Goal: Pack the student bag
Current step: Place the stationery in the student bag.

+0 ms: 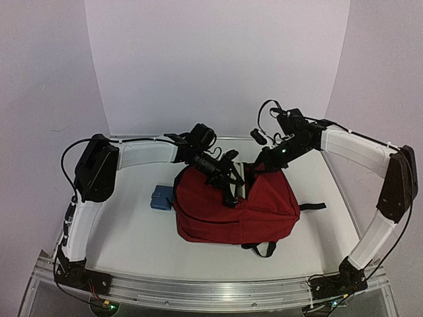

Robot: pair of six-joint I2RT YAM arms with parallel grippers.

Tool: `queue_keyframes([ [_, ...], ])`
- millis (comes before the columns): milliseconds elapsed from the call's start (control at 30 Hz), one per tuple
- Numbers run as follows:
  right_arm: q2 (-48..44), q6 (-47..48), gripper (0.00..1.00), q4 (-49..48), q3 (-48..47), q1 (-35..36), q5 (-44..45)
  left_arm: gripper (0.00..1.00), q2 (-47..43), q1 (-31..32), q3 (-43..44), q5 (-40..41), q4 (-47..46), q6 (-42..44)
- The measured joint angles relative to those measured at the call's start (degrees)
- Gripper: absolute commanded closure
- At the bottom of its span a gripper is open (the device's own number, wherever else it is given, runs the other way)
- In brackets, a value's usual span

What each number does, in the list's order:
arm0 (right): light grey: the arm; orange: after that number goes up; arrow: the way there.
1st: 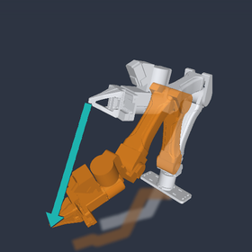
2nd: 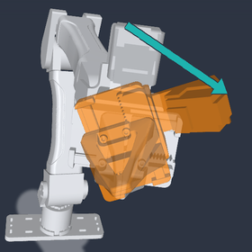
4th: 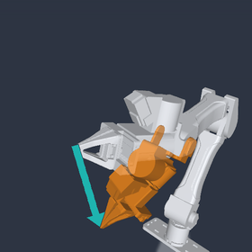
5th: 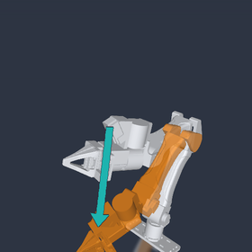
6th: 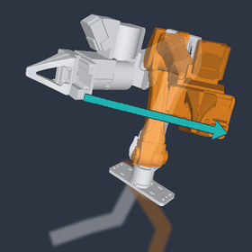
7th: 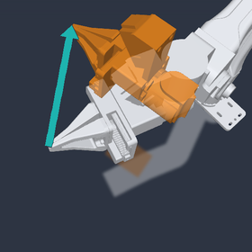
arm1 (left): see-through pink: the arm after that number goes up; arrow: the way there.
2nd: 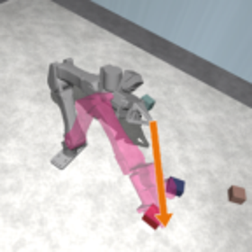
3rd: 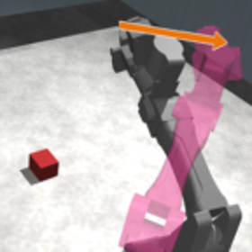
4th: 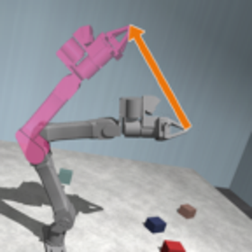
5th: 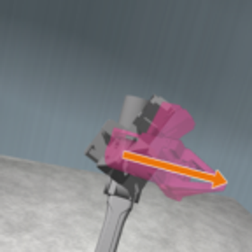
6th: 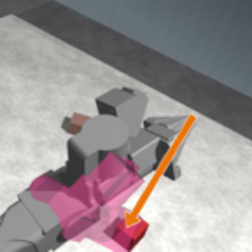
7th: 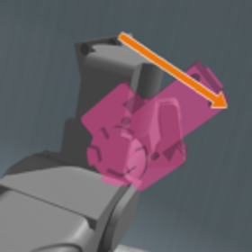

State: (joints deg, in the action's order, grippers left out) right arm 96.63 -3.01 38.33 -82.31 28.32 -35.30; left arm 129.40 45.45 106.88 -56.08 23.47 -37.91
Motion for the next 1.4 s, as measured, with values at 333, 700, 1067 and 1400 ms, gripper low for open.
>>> queue_keyframes([
  [333, -1.2, -2.4, 1.0, -1.7, 2.0, 0.0, 0.1, 1.0, -5.3, 0.2, -9.4, 12.6, -11.2, -8.3],
  [700, -0.8, -8.7, 1.0, -2.6, 0.7, 0.0, -0.2, 1.0, -8.4, 0.1, -15.0, 27.3, -25.4, -15.7],
  [1067, 4.0, -12.7, 0.98, -3.8, -5.6, 0.0, -0.1, 1.0, -5.4, 3.8, -14.1, 34.3, -34.8, -22.2],
  [1400, 5.6, -12.5, 0.97, -3.8, -8.2, -0.4, 0.3, 0.99, -1.7, 5.2, -11.9, 26.9, -35.8, -22.6],
])
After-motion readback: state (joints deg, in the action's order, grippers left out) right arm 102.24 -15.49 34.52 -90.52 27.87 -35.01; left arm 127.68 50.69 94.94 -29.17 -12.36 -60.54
